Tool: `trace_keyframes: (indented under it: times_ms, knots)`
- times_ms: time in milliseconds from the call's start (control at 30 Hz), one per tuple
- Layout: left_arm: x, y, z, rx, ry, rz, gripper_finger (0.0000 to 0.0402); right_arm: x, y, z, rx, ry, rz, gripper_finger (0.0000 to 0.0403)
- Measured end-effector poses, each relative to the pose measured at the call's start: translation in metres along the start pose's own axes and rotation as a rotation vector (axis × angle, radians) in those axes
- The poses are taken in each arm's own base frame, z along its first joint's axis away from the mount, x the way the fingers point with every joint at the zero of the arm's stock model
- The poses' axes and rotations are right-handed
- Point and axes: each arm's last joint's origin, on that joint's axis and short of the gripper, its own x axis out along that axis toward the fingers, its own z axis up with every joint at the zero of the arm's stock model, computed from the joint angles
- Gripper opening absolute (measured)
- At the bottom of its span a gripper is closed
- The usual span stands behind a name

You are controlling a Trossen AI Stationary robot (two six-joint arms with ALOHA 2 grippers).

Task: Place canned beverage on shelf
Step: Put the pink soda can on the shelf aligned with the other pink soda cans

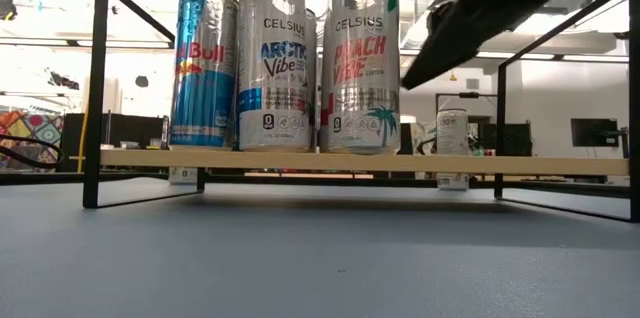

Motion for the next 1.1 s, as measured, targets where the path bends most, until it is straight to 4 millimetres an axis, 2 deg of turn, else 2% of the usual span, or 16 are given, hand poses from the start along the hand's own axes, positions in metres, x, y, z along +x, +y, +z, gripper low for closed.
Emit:
trace_keyframes:
  times_ms: [100, 200, 367, 533, 667, 800, 933, 1100]
  knots:
    - [0.0, 0.0, 0.0, 0.0, 0.014, -0.003, 0.0361, -0.007, 0.004, -0.003, 0.014, 0.017, 0.009, 0.0327]
    - [-0.003, 0.0, 0.003, 0.009, 0.043, -0.016, 0.0361, -0.023, 0.006, -0.001, 0.033, 0.006, 0.028, 0.0327]
    - [-0.022, 0.003, 0.03, 0.027, 0.008, -0.081, 0.0361, -0.069, 0.001, 0.011, 0.092, -0.113, 0.098, 0.0327]
    - [-0.044, 0.013, 0.062, 0.15, -0.093, -0.113, 0.0361, -0.12, -0.009, 0.018, 0.099, -0.253, 0.156, 0.0327]
    - [-0.058, 0.025, 0.082, 0.263, -0.169, -0.088, 0.0361, -0.151, -0.023, 0.016, 0.091, -0.305, 0.171, 0.0327]
    - [-0.064, 0.04, 0.093, 0.363, -0.181, -0.054, 0.0361, -0.174, -0.043, 0.006, 0.101, -0.306, 0.08, 0.0327]
    - [-0.062, 0.064, 0.105, 0.39, -0.174, 0.025, 0.0361, -0.188, -0.063, -0.007, 0.109, -0.28, -0.067, 0.0327]
    - [-0.057, 0.093, 0.12, 0.367, -0.14, 0.09, 0.0361, -0.202, -0.075, -0.007, 0.117, -0.346, -0.093, 0.0327]
